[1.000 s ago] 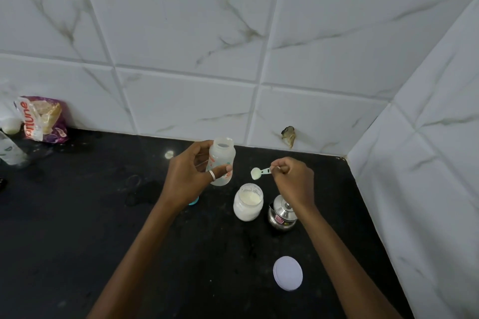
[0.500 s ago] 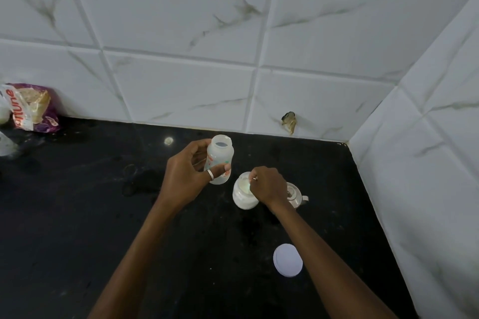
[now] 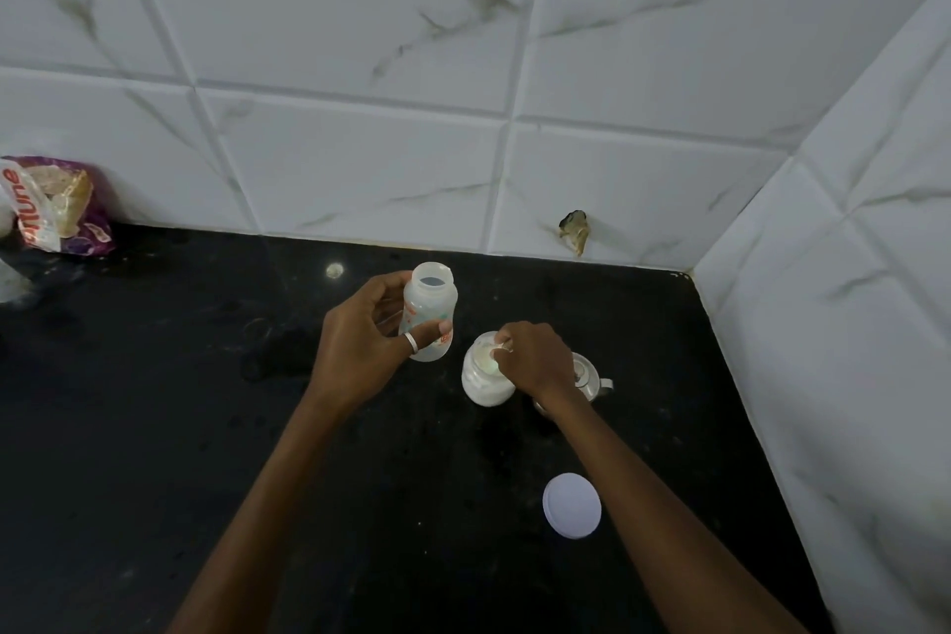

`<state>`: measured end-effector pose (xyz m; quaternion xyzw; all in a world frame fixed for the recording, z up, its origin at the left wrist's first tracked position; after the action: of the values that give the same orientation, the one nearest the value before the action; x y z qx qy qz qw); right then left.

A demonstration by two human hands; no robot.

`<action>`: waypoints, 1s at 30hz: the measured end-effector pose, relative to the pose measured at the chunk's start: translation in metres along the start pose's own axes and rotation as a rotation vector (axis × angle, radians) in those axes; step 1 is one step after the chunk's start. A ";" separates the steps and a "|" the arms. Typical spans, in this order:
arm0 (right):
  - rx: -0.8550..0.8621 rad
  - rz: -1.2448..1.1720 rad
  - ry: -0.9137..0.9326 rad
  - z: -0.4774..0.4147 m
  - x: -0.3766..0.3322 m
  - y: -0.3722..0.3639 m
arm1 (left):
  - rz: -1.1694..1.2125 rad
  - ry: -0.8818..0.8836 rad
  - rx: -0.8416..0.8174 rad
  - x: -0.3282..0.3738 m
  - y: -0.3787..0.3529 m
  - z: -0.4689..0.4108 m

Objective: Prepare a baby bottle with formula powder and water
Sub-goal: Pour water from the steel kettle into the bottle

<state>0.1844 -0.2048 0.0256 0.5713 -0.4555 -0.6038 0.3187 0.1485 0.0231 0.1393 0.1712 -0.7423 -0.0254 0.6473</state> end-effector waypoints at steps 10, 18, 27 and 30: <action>0.302 -0.353 0.012 -0.006 0.019 0.063 | 0.041 0.028 -0.020 0.001 -0.014 0.005; 0.366 -0.748 -0.284 0.005 0.090 0.086 | 0.066 0.024 -0.036 0.013 -0.029 0.012; 0.269 -0.838 -0.514 0.033 0.175 0.028 | 0.043 0.038 -0.083 0.011 -0.057 0.033; 0.252 -0.797 -0.508 0.042 0.187 0.011 | 0.038 0.071 -0.089 0.007 -0.066 0.039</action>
<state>0.1146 -0.3701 -0.0417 0.5700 -0.3341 -0.7393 -0.1299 0.1242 -0.0486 0.1223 0.1289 -0.7202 -0.0397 0.6806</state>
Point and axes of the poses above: each hand's wrist, its own z-axis away from the middle knuckle, its own y-axis out of the back of the hand, x = y × z, the point moved 7 cm from there along -z, towards the middle knuckle, and after that the axes turned 15 degrees about x, right-handed, at the moved point
